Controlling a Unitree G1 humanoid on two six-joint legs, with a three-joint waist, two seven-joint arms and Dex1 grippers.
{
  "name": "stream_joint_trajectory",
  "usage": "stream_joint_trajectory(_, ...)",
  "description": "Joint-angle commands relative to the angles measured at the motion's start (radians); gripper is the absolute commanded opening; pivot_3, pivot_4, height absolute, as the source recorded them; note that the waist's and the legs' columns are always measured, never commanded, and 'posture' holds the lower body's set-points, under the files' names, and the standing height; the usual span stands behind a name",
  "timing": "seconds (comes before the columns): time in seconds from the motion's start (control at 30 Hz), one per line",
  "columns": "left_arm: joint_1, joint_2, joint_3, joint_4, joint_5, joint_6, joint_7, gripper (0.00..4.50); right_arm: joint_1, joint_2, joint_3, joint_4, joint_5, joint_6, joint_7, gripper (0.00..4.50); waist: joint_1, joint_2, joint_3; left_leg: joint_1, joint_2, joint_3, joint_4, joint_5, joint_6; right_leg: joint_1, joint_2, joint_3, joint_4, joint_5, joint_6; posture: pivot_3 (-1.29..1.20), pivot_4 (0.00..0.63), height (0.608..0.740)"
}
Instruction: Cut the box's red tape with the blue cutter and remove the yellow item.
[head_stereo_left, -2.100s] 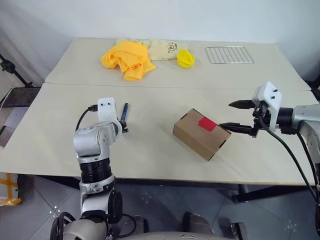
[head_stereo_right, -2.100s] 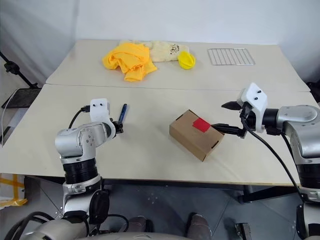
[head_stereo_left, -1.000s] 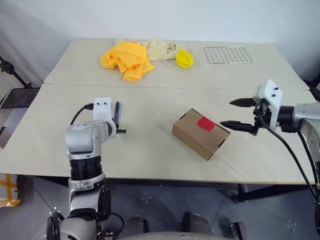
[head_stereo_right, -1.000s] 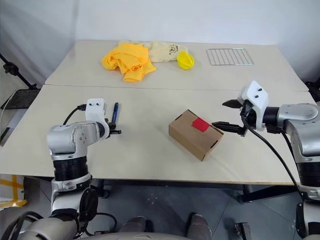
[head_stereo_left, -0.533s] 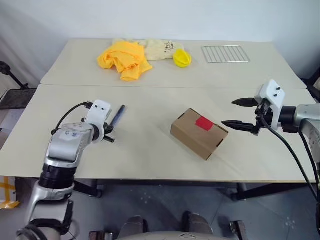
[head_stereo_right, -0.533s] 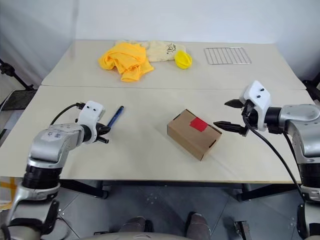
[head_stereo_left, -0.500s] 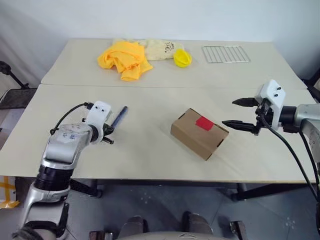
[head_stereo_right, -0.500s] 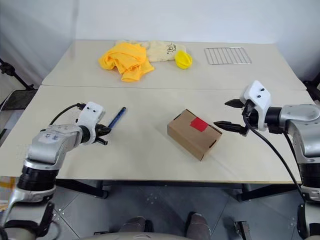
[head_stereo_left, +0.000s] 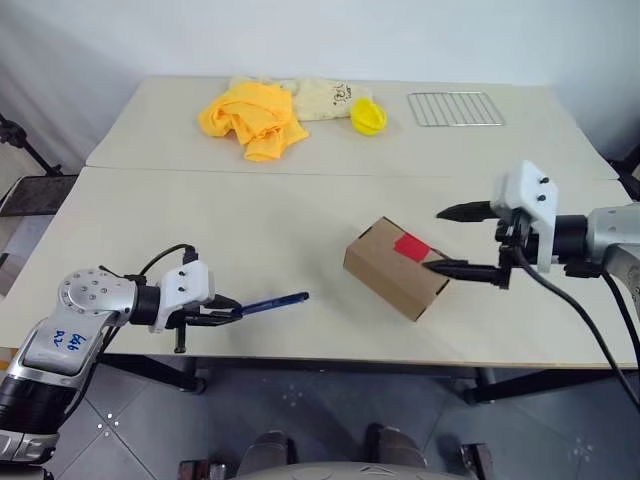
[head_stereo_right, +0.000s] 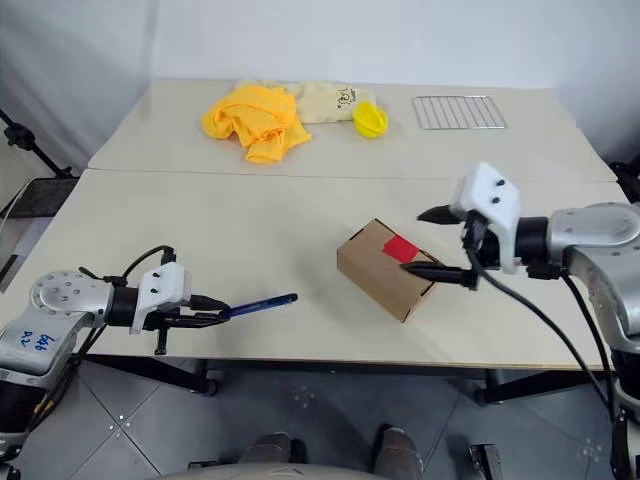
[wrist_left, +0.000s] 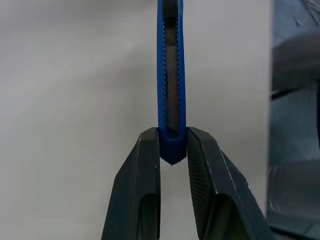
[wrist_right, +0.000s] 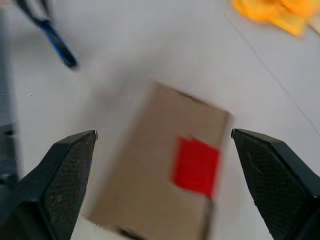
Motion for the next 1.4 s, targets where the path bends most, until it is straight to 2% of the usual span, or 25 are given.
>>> stream_joint_trajectory(0.03,-0.029,-0.041,-0.053,-0.021,0.027,-0.068,-0.022,0.43,0.002,0.045,0.074,-0.159,0.013,0.034,-0.083,3.90,-0.002,-0.001,0.000,0.000,0.000,0.000,0.000,0.000,0.000,0.000,0.000,0.000,0.000,0.000,0.000,0.00,0.150,0.740)
stream_joint_trajectory(0.17,-0.070,-0.077,-0.132,-0.011,0.125,-0.143,-0.004,0.43,-0.036,0.080,0.231,-0.210,-0.105,0.046,-0.182,2.38,-0.005,-0.001,0.000,0.000,0.000,0.000,0.000,0.000,0.000,0.000,0.000,0.000,0.000,0.000,0.000,0.00,0.150,0.740)
stream_joint_trajectory(0.27,-0.084,-0.098,-0.159,-0.004,0.154,-0.163,-0.002,0.43,-0.043,0.083,0.316,-0.212,-0.157,0.056,-0.203,1.42,-0.004,-0.001,0.000,0.000,0.000,0.000,0.000,0.000,0.000,0.000,0.000,0.000,0.000,0.000,0.000,0.00,0.150,0.740)
stream_joint_trajectory(0.4,-0.094,-0.081,-0.193,0.005,0.205,-0.175,-0.026,0.43,-0.034,0.100,0.443,-0.185,-0.274,-0.046,-0.197,0.01,-0.006,-0.001,0.000,0.000,0.000,0.000,0.000,0.000,0.000,0.000,0.000,0.000,0.000,0.000,0.000,0.00,0.150,0.740)
stream_joint_trajectory(0.6,-0.116,-0.081,-0.207,0.004,0.258,-0.109,-0.001,0.43,-0.032,0.201,0.543,-0.127,-0.356,-0.082,-0.214,0.01,-0.007,-0.001,-0.001,0.001,0.000,0.000,0.000,0.000,0.000,0.000,0.000,0.000,0.001,0.000,0.000,0.00,0.150,0.740)
stream_joint_trajectory(0.9,-0.107,-0.064,-0.224,-0.067,0.264,0.025,-0.021,0.43,0.013,0.209,0.640,-0.074,-0.473,-0.202,-0.150,0.01,-0.006,-0.001,-0.001,0.001,0.000,0.000,0.001,0.000,0.000,0.000,0.000,0.000,0.002,0.000,0.000,0.00,0.150,0.740)
stream_joint_trajectory(1.4,-0.087,-0.034,-0.233,-0.090,0.263,0.019,-0.041,0.43,0.048,0.288,0.627,0.039,-0.550,-0.286,-0.137,0.01,-0.027,-0.001,-0.001,0.002,0.001,0.000,0.001,0.000,0.000,0.000,0.001,0.000,0.003,0.000,0.000,0.00,0.150,0.740)
